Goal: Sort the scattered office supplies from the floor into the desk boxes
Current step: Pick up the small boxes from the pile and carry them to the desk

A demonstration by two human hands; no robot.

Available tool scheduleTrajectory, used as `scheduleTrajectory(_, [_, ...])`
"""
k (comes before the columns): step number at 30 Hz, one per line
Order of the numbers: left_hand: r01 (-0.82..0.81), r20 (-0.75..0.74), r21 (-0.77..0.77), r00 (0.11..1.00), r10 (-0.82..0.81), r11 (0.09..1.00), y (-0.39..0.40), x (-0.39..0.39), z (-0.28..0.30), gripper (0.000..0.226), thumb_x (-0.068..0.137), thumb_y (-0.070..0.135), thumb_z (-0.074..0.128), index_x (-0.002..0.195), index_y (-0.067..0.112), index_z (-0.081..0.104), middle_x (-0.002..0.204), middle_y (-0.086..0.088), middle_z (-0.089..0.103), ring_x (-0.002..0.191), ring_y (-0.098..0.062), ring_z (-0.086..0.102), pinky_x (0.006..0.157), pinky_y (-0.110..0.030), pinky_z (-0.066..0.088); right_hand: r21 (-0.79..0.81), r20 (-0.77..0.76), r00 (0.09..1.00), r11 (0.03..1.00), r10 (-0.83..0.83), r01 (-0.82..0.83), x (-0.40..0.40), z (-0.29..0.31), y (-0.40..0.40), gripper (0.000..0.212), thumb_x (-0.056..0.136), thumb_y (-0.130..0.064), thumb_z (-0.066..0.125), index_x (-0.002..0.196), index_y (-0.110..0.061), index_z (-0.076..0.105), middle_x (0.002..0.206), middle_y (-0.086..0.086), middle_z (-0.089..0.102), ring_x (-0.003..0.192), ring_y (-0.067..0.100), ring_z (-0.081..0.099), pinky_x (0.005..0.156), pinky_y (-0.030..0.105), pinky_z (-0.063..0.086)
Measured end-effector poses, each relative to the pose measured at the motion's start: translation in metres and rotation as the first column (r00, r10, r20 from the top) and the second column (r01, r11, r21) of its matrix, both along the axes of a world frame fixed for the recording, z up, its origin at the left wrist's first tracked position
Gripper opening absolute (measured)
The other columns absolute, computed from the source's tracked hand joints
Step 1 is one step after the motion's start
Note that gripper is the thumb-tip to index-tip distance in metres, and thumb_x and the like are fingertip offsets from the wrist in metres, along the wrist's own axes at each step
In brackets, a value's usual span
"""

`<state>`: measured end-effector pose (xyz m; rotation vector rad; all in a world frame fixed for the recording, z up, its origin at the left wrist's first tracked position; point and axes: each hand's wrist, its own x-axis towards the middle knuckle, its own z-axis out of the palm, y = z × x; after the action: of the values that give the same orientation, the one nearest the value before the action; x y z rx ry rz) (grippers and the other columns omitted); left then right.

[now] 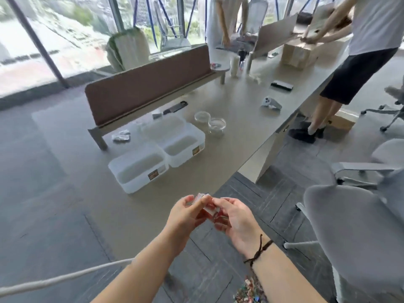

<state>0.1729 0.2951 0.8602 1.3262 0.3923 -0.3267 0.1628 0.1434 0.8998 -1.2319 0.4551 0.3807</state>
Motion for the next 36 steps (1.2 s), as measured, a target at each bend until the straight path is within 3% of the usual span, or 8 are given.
scheduleTrajectory(9, [-0.157,-0.050,0.079,0.986,0.161,0.984,0.100,0.078,0.029,0.037,0.093,0.032,0.070,0.111,-0.001,0.070,0.100,-0.021,0.075,0.086,-0.022,0.068,0.090,-0.037,0.056,-0.052,-0.014,0.958,0.957,0.285,-0.286,0.125,0.005,0.106,0.051,0.085,-0.020,0.078,0.124,-0.001,0.051,0.081,0.006,0.074,0.076,0.023,0.072,0.061,0.026,0.053])
scheduleTrajectory(12, [-0.205,-0.078,0.096,0.974,0.212,0.974,0.143,0.115,0.022,0.026,0.096,0.028,0.066,0.105,0.005,0.076,0.085,-0.005,0.077,0.078,-0.015,0.064,0.081,-0.032,0.047,-0.080,-0.043,0.922,0.918,0.386,-0.388,0.178,-0.002,0.150,0.039,0.089,-0.013,0.074,0.118,-0.002,0.051,0.067,-0.002,0.072,0.057,0.012,0.069,0.054,0.023,0.052])
scheduleTrajectory(17, [-0.179,-0.144,0.225,0.966,0.215,0.958,0.217,0.170,0.001,0.043,0.078,0.053,0.072,0.102,0.018,0.080,0.089,0.004,0.073,0.069,-0.014,0.047,0.068,-0.025,0.040,-0.199,-0.138,0.820,0.796,0.555,-0.572,0.262,-0.025,0.222,0.045,0.086,-0.016,0.076,0.123,-0.008,0.053,0.093,0.006,0.067,0.065,0.012,0.063,0.062,0.025,0.051])
scheduleTrajectory(19, [-0.116,-0.211,0.329,0.958,0.193,0.937,0.241,0.188,-0.008,0.064,0.074,0.061,0.071,0.124,0.022,0.064,0.102,0.002,0.069,0.073,-0.016,0.058,0.063,-0.025,0.045,-0.215,-0.179,0.751,0.720,0.635,-0.660,0.291,-0.038,0.247,0.041,0.087,-0.015,0.075,0.122,-0.011,0.055,0.098,0.008,0.067,0.073,0.014,0.063,0.073,0.029,0.052])
scheduleTrajectory(22, [0.083,-0.349,0.419,0.934,0.076,0.904,0.266,0.205,-0.017,0.046,0.095,0.052,0.059,0.133,0.040,0.037,0.115,-0.004,0.061,0.069,-0.024,0.071,0.051,-0.025,0.046,-0.207,-0.244,0.610,0.574,0.754,-0.792,0.322,-0.062,0.276,0.038,0.088,-0.015,0.074,0.122,-0.014,0.056,0.104,0.007,0.069,0.087,0.019,0.067,0.091,0.036,0.053])
scheduleTrajectory(28, [0.555,-0.558,0.491,0.792,-0.247,0.671,0.282,0.224,-0.034,0.038,0.100,0.041,0.044,0.128,0.018,0.056,0.111,-0.008,0.068,0.067,-0.027,0.074,0.044,-0.022,0.039,-0.300,-0.379,0.363,0.258,0.851,-0.918,0.332,-0.118,0.305,0.036,0.087,-0.019,0.077,0.117,-0.014,0.058,0.092,0.006,0.065,0.075,0.015,0.060,0.084,0.031,0.054])
scheduleTrajectory(31, [0.570,-0.582,0.527,0.782,-0.221,0.630,0.286,0.226,-0.042,0.038,0.101,0.026,0.037,0.133,0.016,0.053,0.103,-0.008,0.070,0.055,-0.020,0.072,0.044,-0.021,0.040,-0.442,-0.399,0.239,0.042,0.885,-0.896,0.332,-0.129,0.310,0.048,0.085,-0.035,0.079,0.123,-0.013,0.061,0.106,0.002,0.066,0.088,0.009,0.063,0.074,0.017,0.051])
scheduleTrajectory(36, [0.404,-0.489,0.604,0.869,-0.081,0.687,0.298,0.221,-0.048,0.043,0.099,0.019,0.032,0.134,0.026,0.054,0.099,0.000,0.065,0.042,-0.011,0.061,0.044,-0.020,0.039,-0.534,-0.403,0.188,-0.063,0.896,-0.843,0.340,-0.129,0.306,0.028,0.090,-0.030,0.070,0.115,-0.018,0.073,0.117,0.000,0.071,0.109,0.014,0.064,0.085,0.020,0.045])
